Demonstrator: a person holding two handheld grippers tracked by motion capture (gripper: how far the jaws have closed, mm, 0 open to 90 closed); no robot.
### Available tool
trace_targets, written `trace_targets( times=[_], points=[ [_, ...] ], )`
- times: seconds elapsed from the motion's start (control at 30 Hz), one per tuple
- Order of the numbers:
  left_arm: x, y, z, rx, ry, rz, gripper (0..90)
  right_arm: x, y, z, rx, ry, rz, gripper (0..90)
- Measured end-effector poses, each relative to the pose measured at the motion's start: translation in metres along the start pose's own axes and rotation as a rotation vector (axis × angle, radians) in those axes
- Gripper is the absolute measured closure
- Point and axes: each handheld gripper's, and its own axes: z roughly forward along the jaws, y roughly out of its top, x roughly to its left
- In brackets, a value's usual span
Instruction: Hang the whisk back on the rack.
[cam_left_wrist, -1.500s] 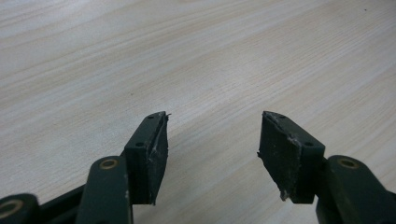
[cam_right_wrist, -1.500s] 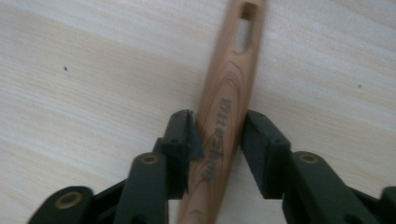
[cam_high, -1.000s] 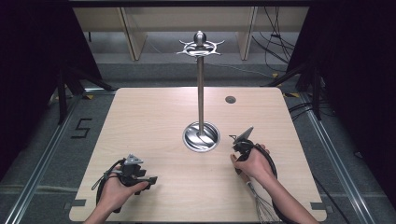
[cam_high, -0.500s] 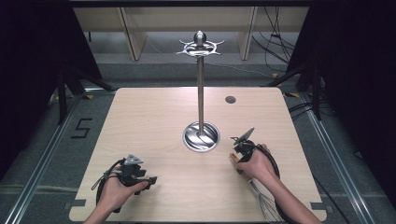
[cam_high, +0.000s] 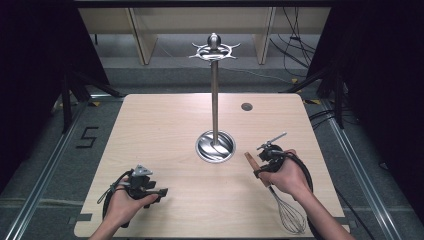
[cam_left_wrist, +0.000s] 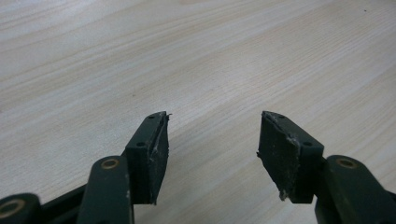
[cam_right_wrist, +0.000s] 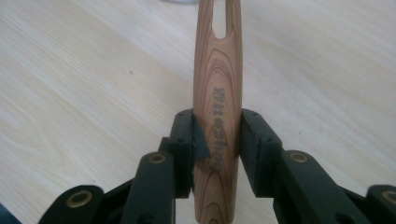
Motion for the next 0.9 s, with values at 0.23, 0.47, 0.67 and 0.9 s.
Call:
trace_targets(
  times=[0.23, 0.47, 0.67, 0.9],
  points=[
    [0.000, 0.000, 0.000, -0.013, -0.004, -0.005, 41.8, -0.009, -0.009, -0.025, -0.153, 0.013, -0.057, 68.5],
    [-0.001, 0.000, -0.002, -0.017, 0.007, -0.001, 41.8, -0.018, -0.021, -0.034, -0.287, 0.009, -0.100, 68.6],
    [0.000, 0.000, -0.002, -0.024, -0.002, -0.004, 41.8, -0.027, -0.024, -0.049, -0.329, 0.008, -0.117, 68.6],
    [0.000, 0.000, -0.003, -0.023, 0.007, 0.004, 41.6, -0.031, -0.025, -0.063, -0.396, -0.001, -0.122, 68.7]
  ],
)
